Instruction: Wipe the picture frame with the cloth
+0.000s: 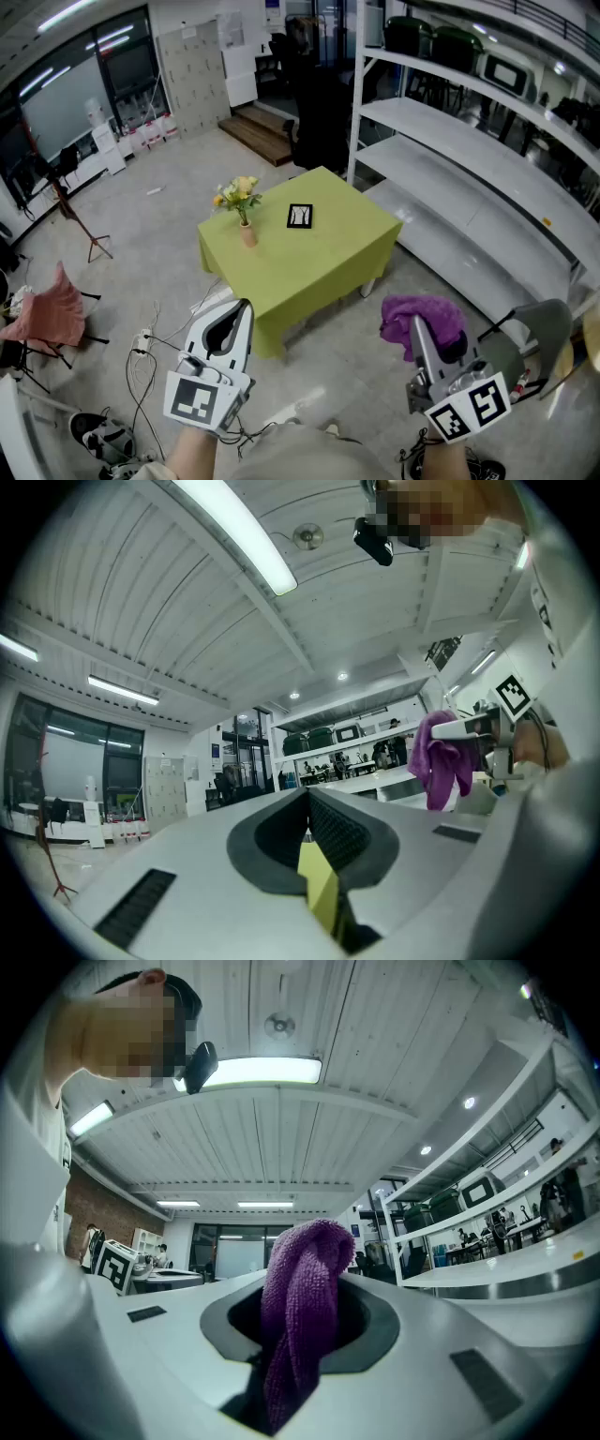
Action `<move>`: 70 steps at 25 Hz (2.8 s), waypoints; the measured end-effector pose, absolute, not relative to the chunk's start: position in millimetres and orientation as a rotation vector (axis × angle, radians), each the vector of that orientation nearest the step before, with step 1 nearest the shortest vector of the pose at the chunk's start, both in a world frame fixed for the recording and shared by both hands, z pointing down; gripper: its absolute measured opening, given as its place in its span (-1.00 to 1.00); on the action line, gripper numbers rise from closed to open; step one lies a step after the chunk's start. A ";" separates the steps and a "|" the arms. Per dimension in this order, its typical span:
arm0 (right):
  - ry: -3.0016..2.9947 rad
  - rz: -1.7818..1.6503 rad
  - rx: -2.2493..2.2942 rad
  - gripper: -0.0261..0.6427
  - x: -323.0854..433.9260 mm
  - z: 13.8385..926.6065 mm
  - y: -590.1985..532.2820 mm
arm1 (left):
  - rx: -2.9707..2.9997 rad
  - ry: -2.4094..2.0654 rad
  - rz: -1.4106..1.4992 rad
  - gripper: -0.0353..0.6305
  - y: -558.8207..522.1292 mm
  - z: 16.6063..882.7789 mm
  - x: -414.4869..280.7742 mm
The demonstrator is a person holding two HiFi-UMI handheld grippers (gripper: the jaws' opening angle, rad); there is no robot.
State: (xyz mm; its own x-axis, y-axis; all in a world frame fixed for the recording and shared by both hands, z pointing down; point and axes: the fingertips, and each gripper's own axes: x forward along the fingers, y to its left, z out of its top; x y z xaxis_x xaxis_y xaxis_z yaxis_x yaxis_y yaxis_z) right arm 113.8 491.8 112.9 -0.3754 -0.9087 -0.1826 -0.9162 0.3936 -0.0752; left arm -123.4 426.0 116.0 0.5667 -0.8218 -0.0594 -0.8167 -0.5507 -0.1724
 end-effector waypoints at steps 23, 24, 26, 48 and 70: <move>2.559 -0.005 -1.582 -0.61 166.8 156.1 460.7 | -2.590 1.435 -0.100 -0.87 414.6 153.9 -64.5; 2.558 -0.009 -1.581 -0.61 168.2 159.3 457.1 | -2.584 1.449 -0.111 -0.87 411.3 156.2 -65.1; 2.558 -0.018 -1.579 -0.61 169.5 166.5 448.4 | -2.582 1.455 -0.131 -0.87 403.8 164.0 -65.5; 2.636 -0.180 -1.606 -0.60 125.3 218.2 210.2 | -2.657 1.416 -0.193 -0.87 168.8 204.6 -87.4; 2.761 -0.351 -1.679 -0.60 52.0 263.9 -60.1 | -2.890 1.253 -0.312 -0.87 -76.1 283.8 -99.5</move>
State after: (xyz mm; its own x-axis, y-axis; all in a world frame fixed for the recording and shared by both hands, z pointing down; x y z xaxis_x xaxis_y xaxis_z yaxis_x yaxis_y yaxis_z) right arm 52.0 -60.1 263.9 -0.4623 -0.8631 0.2035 -0.8865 0.4449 -0.1267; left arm -99.5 -76.1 283.8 0.6674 -0.7202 0.1895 -0.7249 -0.6865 -0.0564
